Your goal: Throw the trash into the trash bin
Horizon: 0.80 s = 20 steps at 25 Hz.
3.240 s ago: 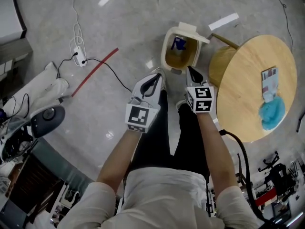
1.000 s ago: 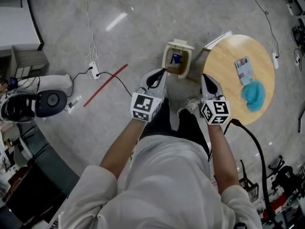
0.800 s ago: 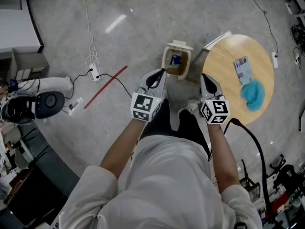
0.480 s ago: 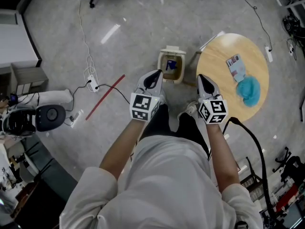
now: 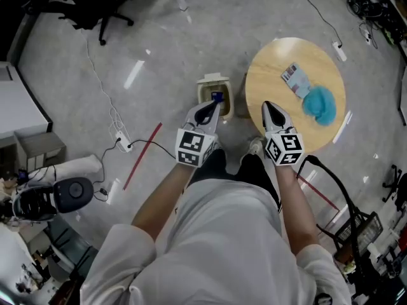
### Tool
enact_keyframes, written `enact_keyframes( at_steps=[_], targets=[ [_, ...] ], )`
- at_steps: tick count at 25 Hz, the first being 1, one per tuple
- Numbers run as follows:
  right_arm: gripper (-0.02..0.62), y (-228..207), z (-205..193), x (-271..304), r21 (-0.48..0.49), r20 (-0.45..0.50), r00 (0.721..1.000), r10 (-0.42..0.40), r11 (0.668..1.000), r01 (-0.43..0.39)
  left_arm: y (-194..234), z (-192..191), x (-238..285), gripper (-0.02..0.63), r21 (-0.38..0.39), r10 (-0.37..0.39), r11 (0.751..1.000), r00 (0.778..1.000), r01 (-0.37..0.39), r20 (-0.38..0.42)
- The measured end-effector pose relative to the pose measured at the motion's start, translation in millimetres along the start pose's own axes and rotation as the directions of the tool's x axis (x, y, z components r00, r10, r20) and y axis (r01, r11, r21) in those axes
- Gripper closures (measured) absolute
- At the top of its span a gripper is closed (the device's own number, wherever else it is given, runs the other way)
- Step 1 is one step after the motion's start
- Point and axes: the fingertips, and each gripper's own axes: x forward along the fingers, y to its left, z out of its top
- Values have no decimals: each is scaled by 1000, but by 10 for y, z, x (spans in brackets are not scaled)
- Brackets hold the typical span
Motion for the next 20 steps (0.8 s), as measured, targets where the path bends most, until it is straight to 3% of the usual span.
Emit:
enact_keyframes(
  at_steps=[7, 20],
  targets=[
    [592, -507, -2, -391, 45, 20, 995, -100, 994, 99, -536, 147, 358, 601, 52, -111, 992, 993, 112, -25],
    [592, -1725, -199, -1148, 68, -11, 990, -143, 987, 144, -1787, 147, 1100, 601, 56, -166, 984, 986, 168, -31]
  ],
)
